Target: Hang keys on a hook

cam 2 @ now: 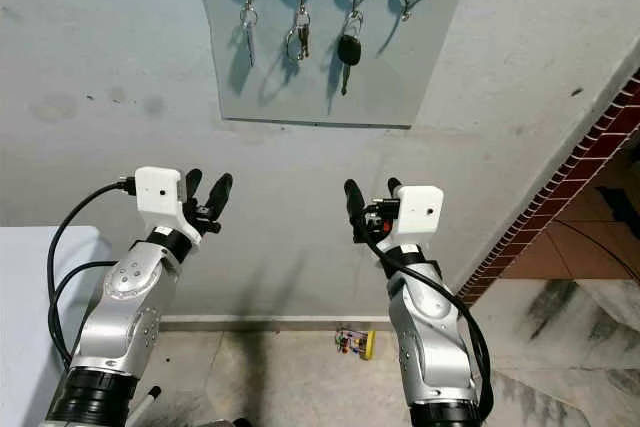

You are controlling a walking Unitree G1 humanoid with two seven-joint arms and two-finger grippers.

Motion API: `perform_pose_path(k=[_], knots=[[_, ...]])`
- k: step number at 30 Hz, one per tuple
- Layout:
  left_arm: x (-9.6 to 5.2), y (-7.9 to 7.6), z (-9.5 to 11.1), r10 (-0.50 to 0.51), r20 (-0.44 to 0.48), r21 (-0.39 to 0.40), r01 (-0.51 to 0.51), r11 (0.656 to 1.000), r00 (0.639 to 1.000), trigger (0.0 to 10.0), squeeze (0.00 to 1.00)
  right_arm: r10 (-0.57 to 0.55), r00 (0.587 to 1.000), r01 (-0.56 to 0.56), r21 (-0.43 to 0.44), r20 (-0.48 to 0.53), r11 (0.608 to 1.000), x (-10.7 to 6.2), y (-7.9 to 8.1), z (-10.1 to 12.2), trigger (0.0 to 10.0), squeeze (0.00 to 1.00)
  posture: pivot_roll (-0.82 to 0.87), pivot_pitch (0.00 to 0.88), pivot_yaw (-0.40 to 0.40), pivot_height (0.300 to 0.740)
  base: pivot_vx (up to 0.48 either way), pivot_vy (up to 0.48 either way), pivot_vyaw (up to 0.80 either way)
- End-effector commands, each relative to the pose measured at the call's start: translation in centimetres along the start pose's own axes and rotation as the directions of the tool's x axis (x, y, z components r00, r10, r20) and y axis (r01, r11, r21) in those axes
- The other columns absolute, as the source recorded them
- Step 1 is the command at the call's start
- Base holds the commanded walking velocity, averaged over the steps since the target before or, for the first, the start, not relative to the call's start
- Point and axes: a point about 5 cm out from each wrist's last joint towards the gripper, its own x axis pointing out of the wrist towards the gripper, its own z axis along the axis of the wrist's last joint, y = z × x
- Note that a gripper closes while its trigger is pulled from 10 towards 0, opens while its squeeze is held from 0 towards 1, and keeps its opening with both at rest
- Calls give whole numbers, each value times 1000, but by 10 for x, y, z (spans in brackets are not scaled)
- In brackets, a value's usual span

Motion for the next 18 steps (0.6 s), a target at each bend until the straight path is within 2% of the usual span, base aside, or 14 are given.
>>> perform_pose_path(k=[1,7,12,18], knots=[[3,-2,8,-21,38,-2,21,1000,999,10000,0,-11,1000,12,-14,16,1000,-1,-2,6,10000,0,-71,48,-16,740,0,0,0],[7,3,9,6,40,-45,-4,999,999,10000,0,-29,999,29,-8,25,1000,2,-4,10,10000,0,-70,58,-10,740,0,0,0],[0,8,0,10,26,-79,-8,997,1000,10000,0,-51,999,51,14,12,999,-3,-4,5,10000,0,-67,65,-12,740,0,0,0],[-1,9,-2,15,11,-110,-14,994,1000,10000,0,-65,998,65,-1,15,998,-4,-8,6,10000,0,-71,71,-10,740,0,0,0]])
